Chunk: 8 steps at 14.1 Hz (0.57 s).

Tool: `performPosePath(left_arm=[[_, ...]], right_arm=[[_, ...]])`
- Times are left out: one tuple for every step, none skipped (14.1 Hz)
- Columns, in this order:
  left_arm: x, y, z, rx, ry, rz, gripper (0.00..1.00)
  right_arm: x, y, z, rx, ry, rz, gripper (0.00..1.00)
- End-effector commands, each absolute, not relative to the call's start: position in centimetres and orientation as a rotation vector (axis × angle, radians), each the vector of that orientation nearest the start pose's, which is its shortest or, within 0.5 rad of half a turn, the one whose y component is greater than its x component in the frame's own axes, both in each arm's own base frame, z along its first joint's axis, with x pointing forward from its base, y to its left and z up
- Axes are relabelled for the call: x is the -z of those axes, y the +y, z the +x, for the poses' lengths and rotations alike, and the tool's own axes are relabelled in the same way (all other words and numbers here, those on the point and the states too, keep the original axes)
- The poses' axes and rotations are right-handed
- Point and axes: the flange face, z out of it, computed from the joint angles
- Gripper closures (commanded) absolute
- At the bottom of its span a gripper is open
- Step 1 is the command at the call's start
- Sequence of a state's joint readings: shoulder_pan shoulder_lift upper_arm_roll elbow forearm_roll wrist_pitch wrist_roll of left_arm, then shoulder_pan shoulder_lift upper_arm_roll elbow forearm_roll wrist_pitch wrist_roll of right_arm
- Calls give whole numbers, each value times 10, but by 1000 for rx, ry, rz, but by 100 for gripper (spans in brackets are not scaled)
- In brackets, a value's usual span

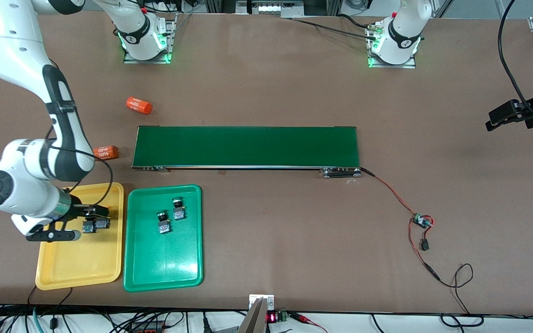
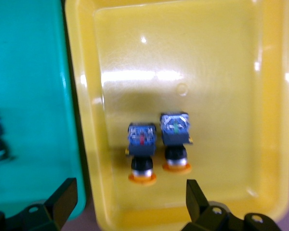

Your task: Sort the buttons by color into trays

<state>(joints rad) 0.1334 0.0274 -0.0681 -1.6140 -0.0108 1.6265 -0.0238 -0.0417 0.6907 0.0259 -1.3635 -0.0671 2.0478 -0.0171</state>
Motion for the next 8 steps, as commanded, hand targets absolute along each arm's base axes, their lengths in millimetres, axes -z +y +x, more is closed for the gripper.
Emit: performPosePath(left_arm=[[-598,35,562,-12,-126,-3131,0],[-598,35,562,-12,-126,-3131,0],[-598,36,562,-15,-129,-3131,0],[-598,36,562,-15,-129,-3131,0],[-598,35,561,-12,-127,-3131,0],[-599,34,561,-12,-124,-3131,0],[-599,29,561,-15,-110,-3132,0],[-601,24,561,-10,-98,-3132,0]], right_arm=[[-403,-22,715,-84,-119,-3165,0],[-432,-25,706,-98,-184,-3165,0],[-460,-29,695,-104,-259,-3165,0],[-485,-29,681,-143,-288,-3162,0],[-509,-26,667,-177,-274,-3162,0],[-540,-25,648,-201,-268,-3156,0],[-560,-26,626,-280,-244,-3149,0],[-582,-25,606,-340,-246,-3150,0]])
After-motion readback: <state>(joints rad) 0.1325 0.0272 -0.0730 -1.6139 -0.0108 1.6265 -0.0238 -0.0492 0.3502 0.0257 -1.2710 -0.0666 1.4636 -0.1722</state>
